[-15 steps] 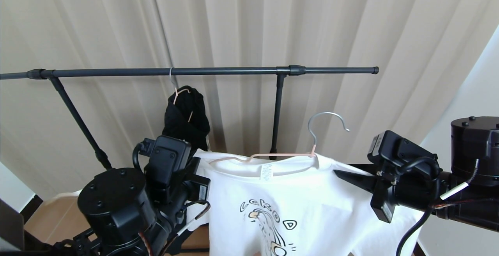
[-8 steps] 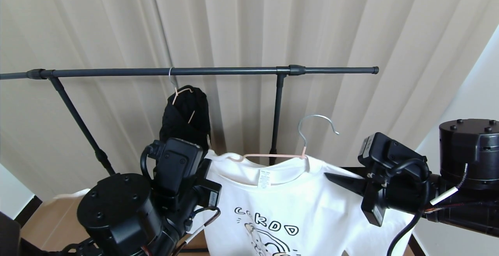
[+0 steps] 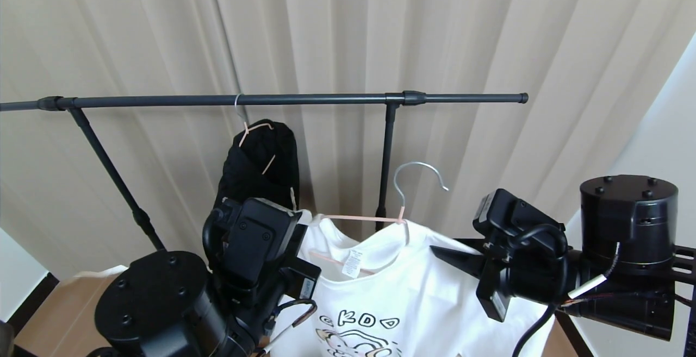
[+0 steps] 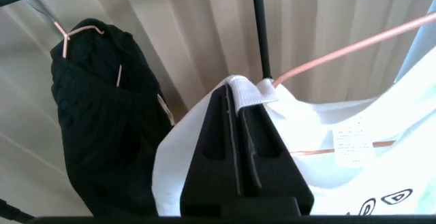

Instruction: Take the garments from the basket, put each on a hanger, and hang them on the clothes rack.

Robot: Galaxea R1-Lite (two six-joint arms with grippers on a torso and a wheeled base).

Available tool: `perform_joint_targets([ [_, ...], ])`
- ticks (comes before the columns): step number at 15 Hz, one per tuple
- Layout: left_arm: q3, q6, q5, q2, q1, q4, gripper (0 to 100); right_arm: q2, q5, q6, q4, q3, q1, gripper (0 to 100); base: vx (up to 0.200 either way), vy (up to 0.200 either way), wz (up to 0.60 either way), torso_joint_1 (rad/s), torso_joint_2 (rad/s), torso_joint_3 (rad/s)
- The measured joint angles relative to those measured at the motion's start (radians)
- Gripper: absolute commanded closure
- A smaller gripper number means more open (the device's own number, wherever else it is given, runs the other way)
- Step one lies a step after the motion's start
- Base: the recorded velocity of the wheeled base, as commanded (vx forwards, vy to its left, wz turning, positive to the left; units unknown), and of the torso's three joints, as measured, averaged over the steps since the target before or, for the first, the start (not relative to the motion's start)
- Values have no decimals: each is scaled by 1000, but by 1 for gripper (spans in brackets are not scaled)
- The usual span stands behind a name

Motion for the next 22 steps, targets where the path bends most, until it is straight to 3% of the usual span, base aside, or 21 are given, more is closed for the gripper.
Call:
perform_joint_targets([
  [8, -38, -2, 0, 1, 1, 1, 100, 240, -71, 138, -302, 5, 96, 100, 0, 0, 0, 0, 0, 0],
  [13, -40, -6, 0, 1, 1, 1, 100, 387, -154, 225, -510, -11, 163, 100, 0, 0, 0, 0, 0, 0],
  [16, -40, -6, 0, 1, 1, 0, 100, 446, -196, 267, -583, -39, 187, 100, 0, 0, 0, 0, 0, 0],
  [22, -40, -4, -1, 9, 5, 0, 100, 416, -192, 277, -625, -30, 173, 100, 0, 0, 0, 0, 0, 0],
])
